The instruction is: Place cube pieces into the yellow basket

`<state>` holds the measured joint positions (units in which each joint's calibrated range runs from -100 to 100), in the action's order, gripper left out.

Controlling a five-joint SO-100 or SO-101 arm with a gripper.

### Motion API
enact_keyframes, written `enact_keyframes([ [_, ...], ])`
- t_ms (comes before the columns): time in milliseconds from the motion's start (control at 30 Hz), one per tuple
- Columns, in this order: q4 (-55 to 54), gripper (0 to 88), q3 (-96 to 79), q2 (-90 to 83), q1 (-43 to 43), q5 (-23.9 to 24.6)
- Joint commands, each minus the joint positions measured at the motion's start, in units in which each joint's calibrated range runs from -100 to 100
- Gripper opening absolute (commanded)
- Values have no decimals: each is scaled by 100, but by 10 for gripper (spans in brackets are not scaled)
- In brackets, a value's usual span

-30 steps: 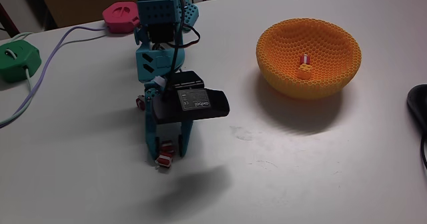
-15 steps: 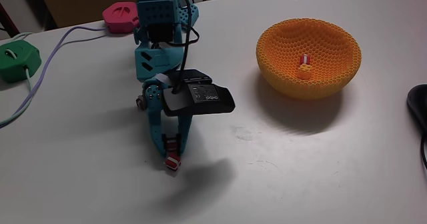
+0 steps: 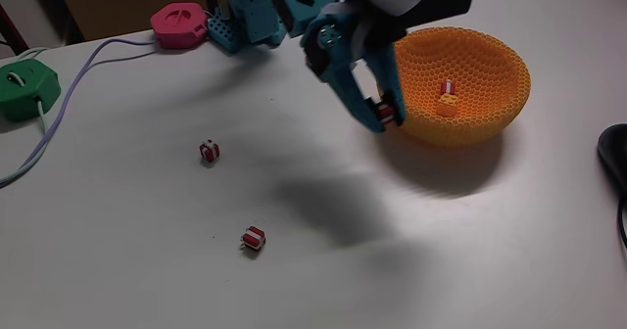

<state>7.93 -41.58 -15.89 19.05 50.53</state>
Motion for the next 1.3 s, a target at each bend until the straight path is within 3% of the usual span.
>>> enact_keyframes([
  [0,1970,0,1649,-353,751,127],
  [67,3117,0,2237,-315,1152,274],
  [367,2552,0,946,-315,2829,1578],
  [433,2083,190,513,-324,3025,1709],
  [500,1657,398,311,-324,3081,1495],
  [567,1605,470,330,-324,2950,1275],
  [833,1492,481,1014,-409,919,244],
  [967,-1071,440,369,-2,-796,-498],
  [1100,-3382,432,-325,793,-2082,-357],
  [1267,-5007,415,-566,2034,-2865,-112],
])
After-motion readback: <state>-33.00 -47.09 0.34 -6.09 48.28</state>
